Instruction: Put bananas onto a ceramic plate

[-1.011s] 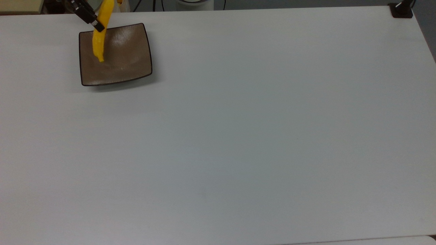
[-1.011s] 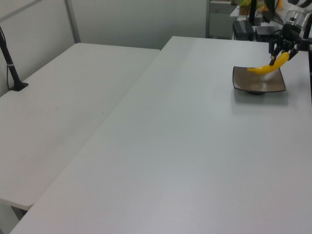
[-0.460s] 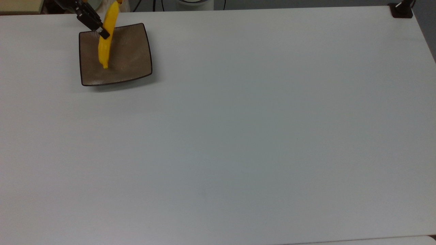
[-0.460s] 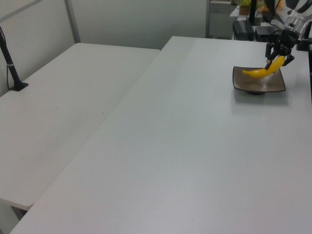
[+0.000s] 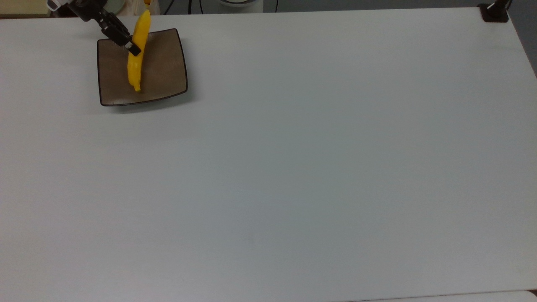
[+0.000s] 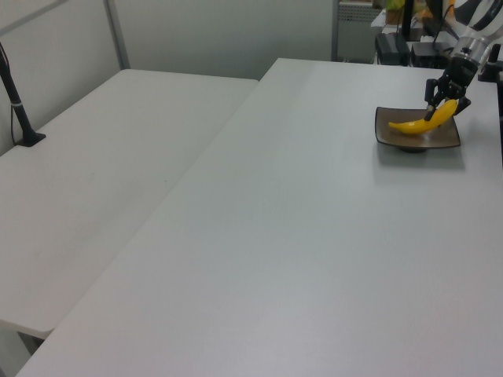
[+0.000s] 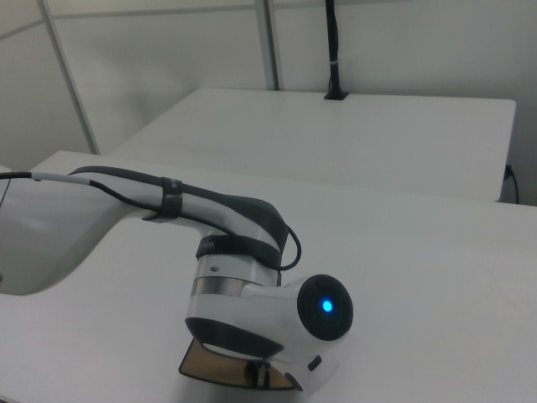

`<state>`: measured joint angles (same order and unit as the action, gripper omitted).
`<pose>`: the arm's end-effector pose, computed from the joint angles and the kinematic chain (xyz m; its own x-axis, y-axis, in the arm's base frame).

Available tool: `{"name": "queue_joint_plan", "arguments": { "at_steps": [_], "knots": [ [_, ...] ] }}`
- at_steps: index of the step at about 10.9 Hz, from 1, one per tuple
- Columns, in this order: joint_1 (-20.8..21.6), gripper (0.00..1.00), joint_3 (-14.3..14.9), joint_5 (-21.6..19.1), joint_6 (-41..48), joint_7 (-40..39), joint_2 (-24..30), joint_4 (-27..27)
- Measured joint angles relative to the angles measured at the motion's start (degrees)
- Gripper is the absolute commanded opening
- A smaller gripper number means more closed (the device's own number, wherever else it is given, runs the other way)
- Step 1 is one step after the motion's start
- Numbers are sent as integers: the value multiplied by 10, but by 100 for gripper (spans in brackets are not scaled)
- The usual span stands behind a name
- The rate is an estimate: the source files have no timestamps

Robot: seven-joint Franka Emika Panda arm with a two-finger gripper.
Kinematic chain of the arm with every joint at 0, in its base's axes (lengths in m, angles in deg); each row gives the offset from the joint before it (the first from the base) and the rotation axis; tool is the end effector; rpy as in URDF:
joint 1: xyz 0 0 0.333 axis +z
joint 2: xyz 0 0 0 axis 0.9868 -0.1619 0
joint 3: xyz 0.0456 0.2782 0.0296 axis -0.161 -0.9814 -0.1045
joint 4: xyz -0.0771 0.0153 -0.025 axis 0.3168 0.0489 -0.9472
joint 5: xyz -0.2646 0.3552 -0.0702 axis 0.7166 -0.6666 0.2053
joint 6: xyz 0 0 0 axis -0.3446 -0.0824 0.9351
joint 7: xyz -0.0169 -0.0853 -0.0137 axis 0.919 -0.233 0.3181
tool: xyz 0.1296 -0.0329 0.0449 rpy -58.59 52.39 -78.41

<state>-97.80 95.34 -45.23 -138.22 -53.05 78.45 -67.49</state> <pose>0.4557 -0.2974 0.2324 0.5892 -0.7150 -0.3764 -0.7729 -0.3629 -0.5204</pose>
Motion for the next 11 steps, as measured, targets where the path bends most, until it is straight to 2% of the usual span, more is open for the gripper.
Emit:
{"name": "queue_joint_plan", "arguments": {
  "at_steps": [2, 4, 5, 6, 8, 11],
  "knots": [
    [1, 98, -1, 0, 0, -2, -1, 1],
    [2, 100, -8, 0, 0, -12, 1, 5],
    [4, 100, -24, 19, 0, -16, 4, 16],
    [9, 100, -50, 56, 0, -13, 8, 34],
    [18, 100, -105, 143, 9, 42, 17, 77],
    [62, 100, -151, 252, 49, 103, 27, 161]
  ]
}}
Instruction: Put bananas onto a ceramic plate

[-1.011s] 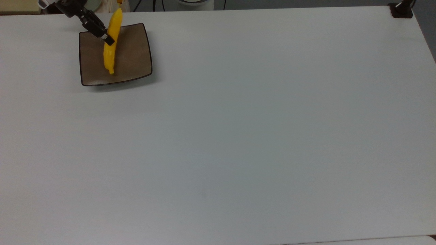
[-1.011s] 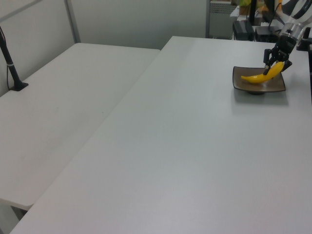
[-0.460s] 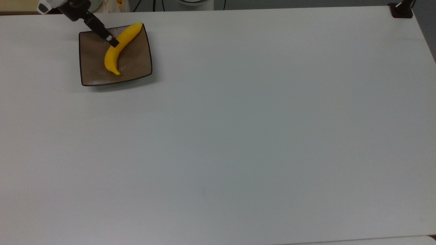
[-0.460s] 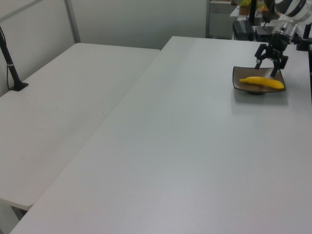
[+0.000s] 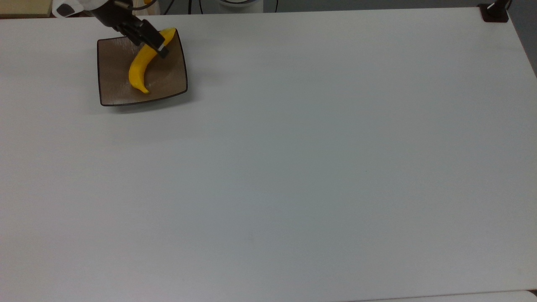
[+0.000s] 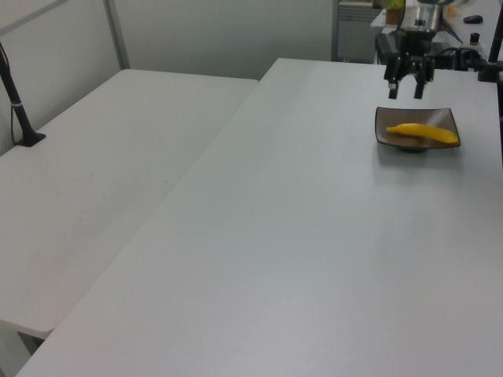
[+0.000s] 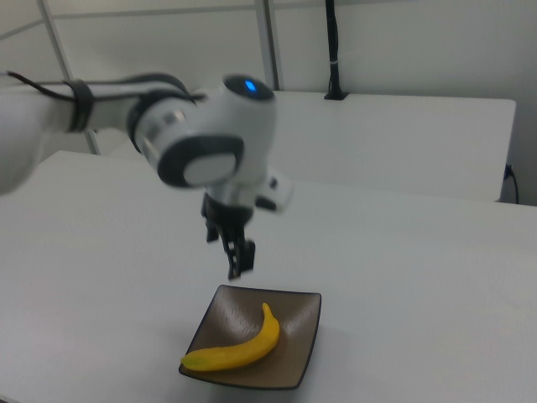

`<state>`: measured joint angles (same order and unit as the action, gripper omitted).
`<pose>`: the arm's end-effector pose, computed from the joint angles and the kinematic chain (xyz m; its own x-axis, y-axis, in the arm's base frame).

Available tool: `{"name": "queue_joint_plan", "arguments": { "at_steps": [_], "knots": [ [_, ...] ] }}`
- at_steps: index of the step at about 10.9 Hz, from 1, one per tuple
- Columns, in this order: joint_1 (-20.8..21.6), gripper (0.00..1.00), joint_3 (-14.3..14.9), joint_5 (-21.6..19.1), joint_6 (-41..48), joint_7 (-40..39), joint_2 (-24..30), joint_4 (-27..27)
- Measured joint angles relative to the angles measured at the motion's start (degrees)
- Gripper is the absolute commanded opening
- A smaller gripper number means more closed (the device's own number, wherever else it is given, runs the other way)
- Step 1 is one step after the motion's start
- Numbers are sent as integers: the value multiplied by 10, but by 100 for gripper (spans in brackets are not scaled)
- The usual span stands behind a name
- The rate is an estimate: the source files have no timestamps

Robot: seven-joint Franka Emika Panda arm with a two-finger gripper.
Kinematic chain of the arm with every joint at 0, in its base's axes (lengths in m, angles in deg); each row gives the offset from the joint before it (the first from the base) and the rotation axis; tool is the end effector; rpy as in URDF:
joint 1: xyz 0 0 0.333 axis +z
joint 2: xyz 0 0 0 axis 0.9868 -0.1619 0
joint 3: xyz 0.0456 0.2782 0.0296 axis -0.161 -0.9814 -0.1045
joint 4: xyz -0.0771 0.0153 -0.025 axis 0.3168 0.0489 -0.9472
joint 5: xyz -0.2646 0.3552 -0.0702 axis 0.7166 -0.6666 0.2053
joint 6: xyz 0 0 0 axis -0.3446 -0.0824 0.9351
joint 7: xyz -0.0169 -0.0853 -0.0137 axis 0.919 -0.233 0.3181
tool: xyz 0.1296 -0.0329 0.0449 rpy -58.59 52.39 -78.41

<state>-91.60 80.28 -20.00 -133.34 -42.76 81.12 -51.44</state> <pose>0.5817 -0.1632 0.3670 0.8711 -0.4592 -0.1742 -0.4904 -0.8332 -0.2556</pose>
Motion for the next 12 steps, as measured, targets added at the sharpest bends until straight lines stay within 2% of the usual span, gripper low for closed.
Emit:
{"name": "queue_joint_plan", "arguments": {
  "at_steps": [2, 5, 9, 12],
  "knots": [
    [26, 100, -31, 42, 26, 7, 5, 65],
    [87, 100, -43, 73, 42, 8, 20, 128],
    [176, 100, -46, 95, 52, -6, 60, 150],
    [217, 100, -46, 98, 53, -46, 59, 145]
  ]
}}
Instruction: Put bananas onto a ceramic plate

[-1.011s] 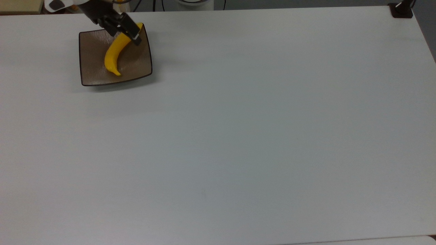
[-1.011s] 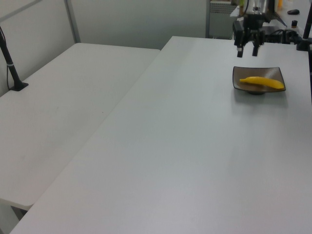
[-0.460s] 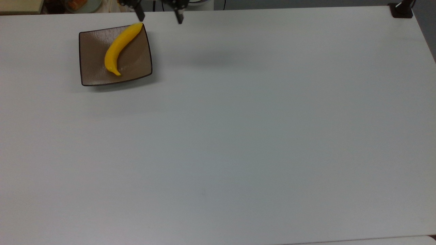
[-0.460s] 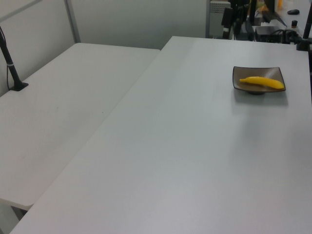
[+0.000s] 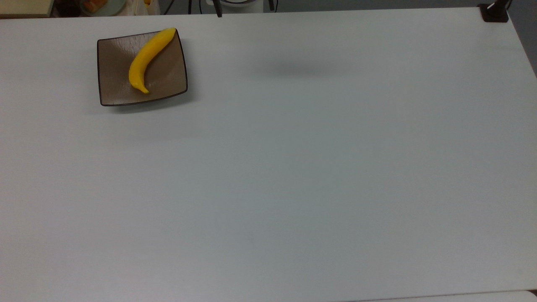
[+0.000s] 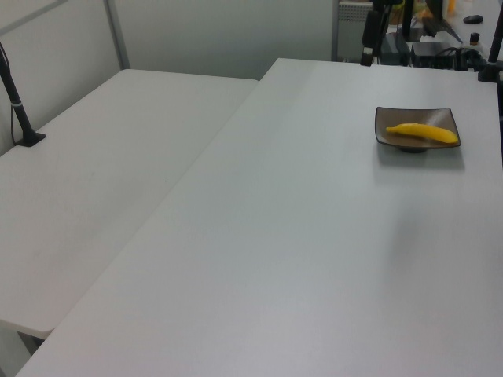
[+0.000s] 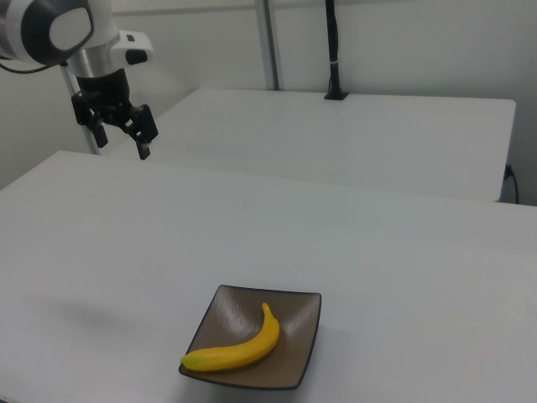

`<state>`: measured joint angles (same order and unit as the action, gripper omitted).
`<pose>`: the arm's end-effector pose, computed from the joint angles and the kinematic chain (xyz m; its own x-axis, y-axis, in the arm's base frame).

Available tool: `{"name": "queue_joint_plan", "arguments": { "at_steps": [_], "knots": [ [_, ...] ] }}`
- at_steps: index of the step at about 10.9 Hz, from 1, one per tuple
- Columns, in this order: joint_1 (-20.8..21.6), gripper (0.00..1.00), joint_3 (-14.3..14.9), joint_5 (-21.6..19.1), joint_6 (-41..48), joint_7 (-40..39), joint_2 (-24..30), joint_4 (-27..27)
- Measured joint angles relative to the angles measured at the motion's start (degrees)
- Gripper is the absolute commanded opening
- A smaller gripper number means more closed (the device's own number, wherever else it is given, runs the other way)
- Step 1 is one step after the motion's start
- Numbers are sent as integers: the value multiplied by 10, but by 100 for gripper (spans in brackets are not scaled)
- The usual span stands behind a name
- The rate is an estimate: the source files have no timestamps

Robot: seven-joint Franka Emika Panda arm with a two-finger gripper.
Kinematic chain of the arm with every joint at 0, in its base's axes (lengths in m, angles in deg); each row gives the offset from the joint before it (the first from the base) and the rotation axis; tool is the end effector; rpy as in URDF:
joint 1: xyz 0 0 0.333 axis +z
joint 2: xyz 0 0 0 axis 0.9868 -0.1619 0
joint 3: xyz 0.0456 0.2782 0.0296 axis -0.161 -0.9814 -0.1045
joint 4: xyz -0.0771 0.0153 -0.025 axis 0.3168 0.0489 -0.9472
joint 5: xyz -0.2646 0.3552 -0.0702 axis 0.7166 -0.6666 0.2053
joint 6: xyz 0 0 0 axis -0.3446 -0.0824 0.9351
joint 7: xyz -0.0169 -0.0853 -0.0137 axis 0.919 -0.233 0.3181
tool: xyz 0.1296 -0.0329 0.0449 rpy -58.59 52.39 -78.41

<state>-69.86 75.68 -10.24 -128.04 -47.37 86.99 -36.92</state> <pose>0.6089 0.0952 0.5529 0.9872 0.1084 0.1173 0.1241 -0.9830 -0.1356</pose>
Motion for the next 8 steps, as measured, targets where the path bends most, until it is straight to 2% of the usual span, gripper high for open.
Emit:
{"name": "queue_joint_plan", "arguments": {
  "at_steps": [3, 6, 8],
  "knots": [
    [13, 100, -5, 2, 0, -31, -25, -5],
    [15, 100, -21, 81, 0, -33, -31, -5],
    [14, 100, -21, 93, 0, -33, -33, -6]
  ]
}}
